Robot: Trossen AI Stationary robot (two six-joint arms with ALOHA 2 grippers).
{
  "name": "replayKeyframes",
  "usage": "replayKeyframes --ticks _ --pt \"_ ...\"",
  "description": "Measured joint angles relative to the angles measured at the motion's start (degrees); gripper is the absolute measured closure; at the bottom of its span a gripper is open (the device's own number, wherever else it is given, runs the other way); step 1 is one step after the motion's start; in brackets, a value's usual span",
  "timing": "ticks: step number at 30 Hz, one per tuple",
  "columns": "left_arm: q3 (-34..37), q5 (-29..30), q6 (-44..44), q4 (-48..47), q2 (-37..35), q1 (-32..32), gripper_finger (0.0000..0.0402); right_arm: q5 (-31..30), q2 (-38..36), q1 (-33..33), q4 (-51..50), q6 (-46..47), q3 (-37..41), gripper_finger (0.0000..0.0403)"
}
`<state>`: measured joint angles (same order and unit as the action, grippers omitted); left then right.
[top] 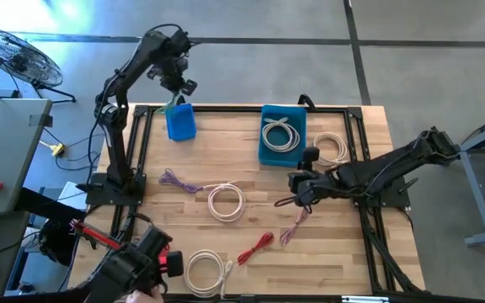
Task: Pick & Place USB Port
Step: Put the green charger cable into the blue bin
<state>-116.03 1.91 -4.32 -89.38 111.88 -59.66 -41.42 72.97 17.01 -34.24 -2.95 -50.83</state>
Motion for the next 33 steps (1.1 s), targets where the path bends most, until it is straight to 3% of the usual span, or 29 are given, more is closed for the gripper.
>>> replayKeyframes --ticks 13,20,29,33 --pt "6.07 -0.52 -7.99 -0.41 0.53 2.85 0.0392 10.58 0.02 0.69 1.76 -0.52 0.00 0.0263" --pt "4.88 -1.31 -8.55 -0.65 0.41 5.09 0.0392 10.98 0.02 2.91 1.76 -0.38 0.00 0.0263" --pt "0.20 -3.52 -4.46 -0.60 0.45 5.37 0.0392 10.98 0.02 3.42 1.77 -0.38 0.00 0.0263" --pt "-2.22 -3.48 4.49 -0.59 0.39 5.29 0.0392 10.98 0.02 3.42 1.80 -0.34 0.00 0.0263"
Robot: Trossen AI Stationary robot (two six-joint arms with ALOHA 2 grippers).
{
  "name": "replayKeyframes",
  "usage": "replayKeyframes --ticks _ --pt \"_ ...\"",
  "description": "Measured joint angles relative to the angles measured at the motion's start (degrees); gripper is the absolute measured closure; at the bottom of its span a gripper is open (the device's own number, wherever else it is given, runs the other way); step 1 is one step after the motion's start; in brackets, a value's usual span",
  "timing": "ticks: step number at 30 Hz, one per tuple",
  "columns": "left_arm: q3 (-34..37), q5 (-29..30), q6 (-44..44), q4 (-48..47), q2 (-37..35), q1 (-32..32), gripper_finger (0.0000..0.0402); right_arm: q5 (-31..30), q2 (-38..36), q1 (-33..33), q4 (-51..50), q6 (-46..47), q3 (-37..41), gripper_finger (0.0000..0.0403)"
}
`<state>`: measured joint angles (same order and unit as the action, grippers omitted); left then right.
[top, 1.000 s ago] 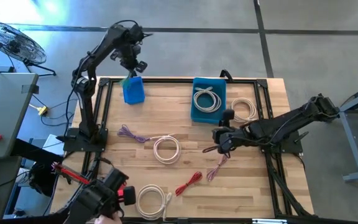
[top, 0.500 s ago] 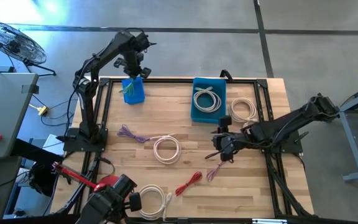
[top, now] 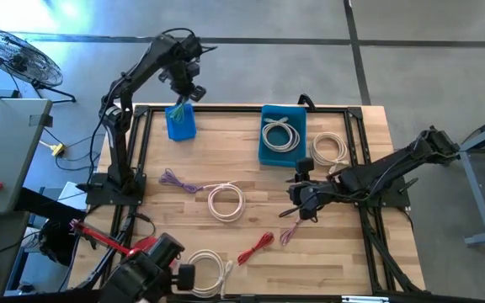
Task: Pick & Place USB Port
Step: Put the green charger cable into the blue bin
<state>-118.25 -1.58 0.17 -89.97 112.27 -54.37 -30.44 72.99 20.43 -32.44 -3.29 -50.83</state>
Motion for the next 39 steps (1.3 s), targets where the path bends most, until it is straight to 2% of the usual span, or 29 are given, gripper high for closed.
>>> replayKeyframes --ticks 4,7,14,19,23,27,33,36,39 --pt "-3.46 1.97 13.42 0.00 0.02 -0.02 0.0392 -0.08 0.00 -0.41 0.47 -0.23 0.00 0.0265" --pt "-5.57 4.17 26.72 0.02 0.01 0.19 0.0392 -0.16 0.00 -1.07 0.57 -0.59 0.00 0.0273" --pt "-5.01 15.66 56.53 -0.07 -0.04 3.17 0.0396 0.17 0.02 -3.55 2.48 -0.82 0.00 0.0298" --pt "-1.39 14.51 80.43 -0.10 -0.02 5.41 0.0396 3.99 0.02 -5.70 5.50 -2.37 0.00 0.0312" --pt "2.61 13.98 93.68 -0.04 -0.02 8.22 0.0396 4.36 0.02 -7.24 6.57 -3.06 0.00 0.0316" --pt "6.77 22.35 99.87 -0.05 -0.02 10.20 0.0396 4.46 0.02 -8.66 6.62 -3.81 0.00 0.0316" --pt "11.22 35.37 102.07 0.01 -0.19 11.45 0.0396 4.64 0.02 -10.36 6.62 -5.20 0.00 0.0316" --pt "12.30 39.04 103.02 -0.10 -0.44 11.71 0.0396 5.62 0.02 -11.02 6.68 -5.74 0.00 0.0316" --pt "12.41 38.93 103.08 0.03 -0.44 11.66 0.0396 6.61 0.02 -11.49 6.91 -5.74 0.00 0.0316"
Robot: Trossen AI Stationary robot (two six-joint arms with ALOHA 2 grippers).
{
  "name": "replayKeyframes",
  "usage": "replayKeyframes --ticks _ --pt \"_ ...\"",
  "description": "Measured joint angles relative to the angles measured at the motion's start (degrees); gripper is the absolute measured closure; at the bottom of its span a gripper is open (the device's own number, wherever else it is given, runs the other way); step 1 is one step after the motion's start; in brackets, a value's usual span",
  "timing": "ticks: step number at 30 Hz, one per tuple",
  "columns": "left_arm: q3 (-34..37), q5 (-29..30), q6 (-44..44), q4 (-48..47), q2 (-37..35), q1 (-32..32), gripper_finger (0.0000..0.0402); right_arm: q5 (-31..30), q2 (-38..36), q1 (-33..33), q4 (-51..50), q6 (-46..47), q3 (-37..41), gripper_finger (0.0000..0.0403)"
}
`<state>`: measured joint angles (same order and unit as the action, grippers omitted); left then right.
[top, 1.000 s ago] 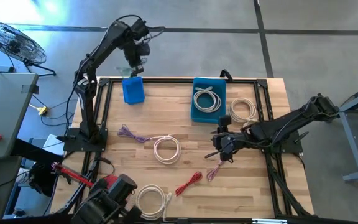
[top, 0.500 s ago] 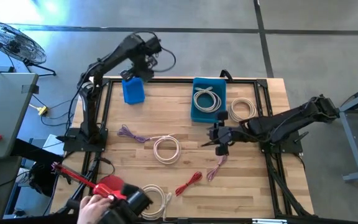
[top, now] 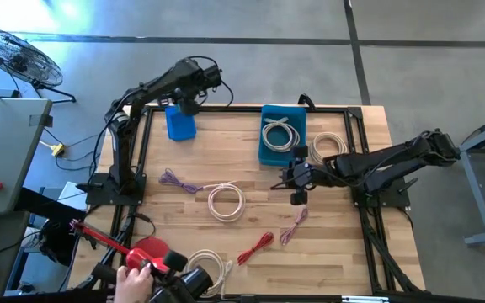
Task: Pick & Place USB Port
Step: Put the green charger cable into the blue bin
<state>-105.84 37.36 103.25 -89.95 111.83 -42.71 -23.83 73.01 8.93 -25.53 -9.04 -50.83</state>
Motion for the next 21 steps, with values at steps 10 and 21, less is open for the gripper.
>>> replayKeyframes --ticks 10,21 --pt "0.00 -0.80 -1.58 -0.07 0.00 2.74 0.0396 0.43 0.00 -0.01 0.15 0.11 0.00 0.0316" --pt "0.00 -5.64 -10.85 -0.05 0.00 7.67 0.0396 0.73 0.00 0.10 -0.32 1.05 0.00 0.0324"
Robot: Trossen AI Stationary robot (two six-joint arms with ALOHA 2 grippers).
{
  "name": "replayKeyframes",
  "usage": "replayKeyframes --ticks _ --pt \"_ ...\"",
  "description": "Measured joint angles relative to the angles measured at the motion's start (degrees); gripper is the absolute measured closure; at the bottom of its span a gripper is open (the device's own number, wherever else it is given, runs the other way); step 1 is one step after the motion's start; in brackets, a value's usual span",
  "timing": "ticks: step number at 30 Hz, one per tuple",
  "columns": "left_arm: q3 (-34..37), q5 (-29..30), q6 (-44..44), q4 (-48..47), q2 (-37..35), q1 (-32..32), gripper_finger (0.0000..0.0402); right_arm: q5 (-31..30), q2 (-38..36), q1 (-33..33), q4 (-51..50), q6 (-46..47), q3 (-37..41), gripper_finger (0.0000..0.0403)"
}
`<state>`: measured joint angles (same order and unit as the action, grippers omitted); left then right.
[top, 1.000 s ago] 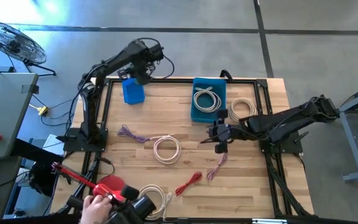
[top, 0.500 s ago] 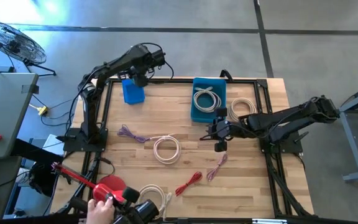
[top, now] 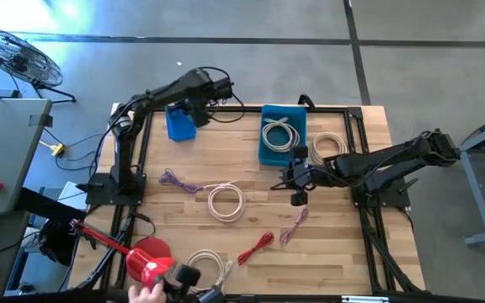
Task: Pick & Place USB Port
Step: Put the green charger cable into the blue bin
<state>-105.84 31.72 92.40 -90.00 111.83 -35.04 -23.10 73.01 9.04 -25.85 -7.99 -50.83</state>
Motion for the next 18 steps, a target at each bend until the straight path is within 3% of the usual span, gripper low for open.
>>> replayKeyframes --ticks 5,10,14,18 --pt "0.00 -6.85 -30.72 2.85 0.00 -0.42 0.0396 2.11 0.00 0.00 0.00 0.02 0.00 0.0331" --pt "0.00 -16.83 -53.29 7.42 0.00 -0.59 0.0396 2.54 0.00 0.00 0.03 0.02 0.00 0.0342" --pt "0.00 -25.47 -67.49 15.59 0.00 -0.52 0.0396 2.62 0.00 0.00 0.05 0.03 0.00 0.0353" --pt "0.00 -24.74 -73.39 19.54 0.00 -0.57 0.0396 5.20 0.00 0.00 0.04 -0.10 0.00 0.0366"
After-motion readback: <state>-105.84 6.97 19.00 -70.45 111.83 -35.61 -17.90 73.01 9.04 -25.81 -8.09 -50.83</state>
